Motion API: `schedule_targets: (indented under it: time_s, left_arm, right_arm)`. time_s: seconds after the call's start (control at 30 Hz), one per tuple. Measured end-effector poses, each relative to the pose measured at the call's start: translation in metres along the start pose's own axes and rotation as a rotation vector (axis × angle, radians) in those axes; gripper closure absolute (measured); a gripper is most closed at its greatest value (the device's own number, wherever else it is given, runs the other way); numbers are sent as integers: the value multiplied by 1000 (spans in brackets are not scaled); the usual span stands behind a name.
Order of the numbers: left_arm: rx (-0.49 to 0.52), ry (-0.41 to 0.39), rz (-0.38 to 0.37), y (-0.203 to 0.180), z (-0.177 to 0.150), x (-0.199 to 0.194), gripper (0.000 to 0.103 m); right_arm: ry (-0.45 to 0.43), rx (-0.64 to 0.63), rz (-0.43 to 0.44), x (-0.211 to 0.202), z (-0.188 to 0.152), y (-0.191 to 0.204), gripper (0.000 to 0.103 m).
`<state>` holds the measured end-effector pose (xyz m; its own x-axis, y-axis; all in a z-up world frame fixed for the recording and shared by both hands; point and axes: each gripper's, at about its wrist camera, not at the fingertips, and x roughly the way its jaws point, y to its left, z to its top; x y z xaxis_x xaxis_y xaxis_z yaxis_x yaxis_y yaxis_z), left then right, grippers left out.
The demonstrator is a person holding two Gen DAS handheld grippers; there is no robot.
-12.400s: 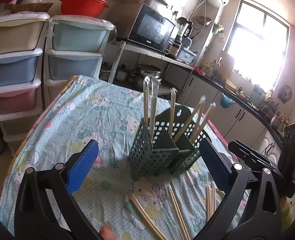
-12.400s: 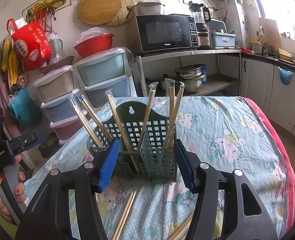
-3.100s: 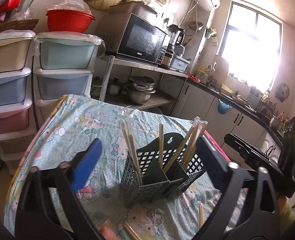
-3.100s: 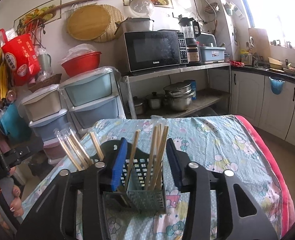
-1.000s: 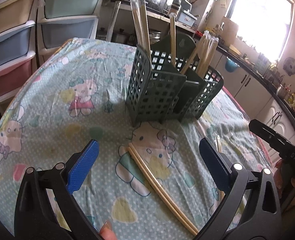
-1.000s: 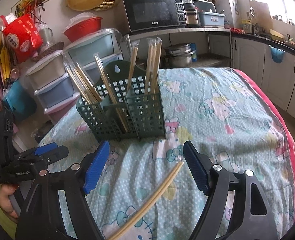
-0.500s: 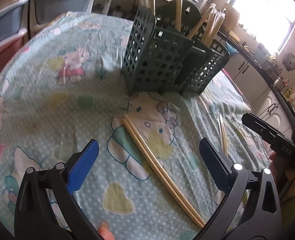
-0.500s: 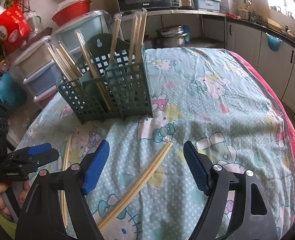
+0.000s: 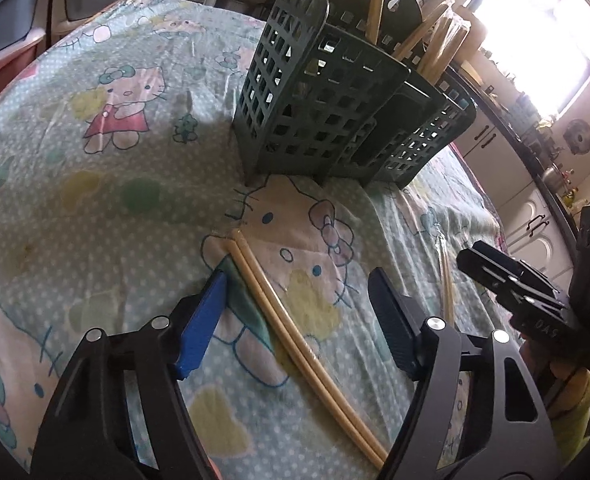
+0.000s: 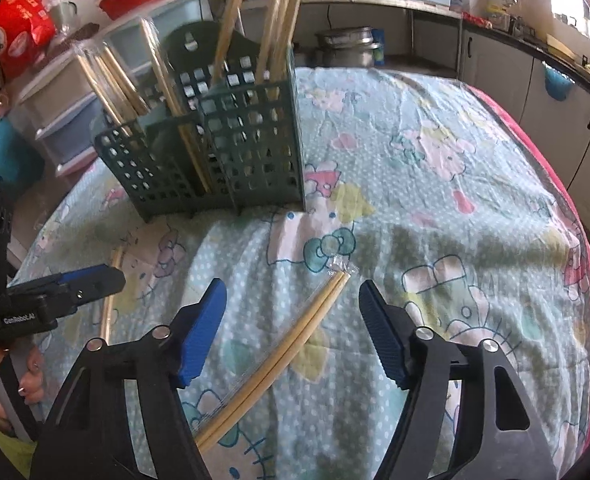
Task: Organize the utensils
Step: 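Reach both grippers down toward the loose chopsticks beside the caddy, then close the left gripper on a chopstick while the right gripper grasps another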
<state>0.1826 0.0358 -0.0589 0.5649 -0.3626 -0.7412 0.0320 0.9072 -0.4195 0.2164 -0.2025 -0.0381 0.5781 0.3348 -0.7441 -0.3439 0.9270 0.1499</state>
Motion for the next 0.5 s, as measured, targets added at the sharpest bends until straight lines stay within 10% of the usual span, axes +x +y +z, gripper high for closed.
schedule_targets:
  time_s: [0.5]
  left_arm:
    - [-19, 28, 44, 2, 26, 20, 52]
  right_arm:
    - [129, 122, -18, 43, 19, -24, 60]
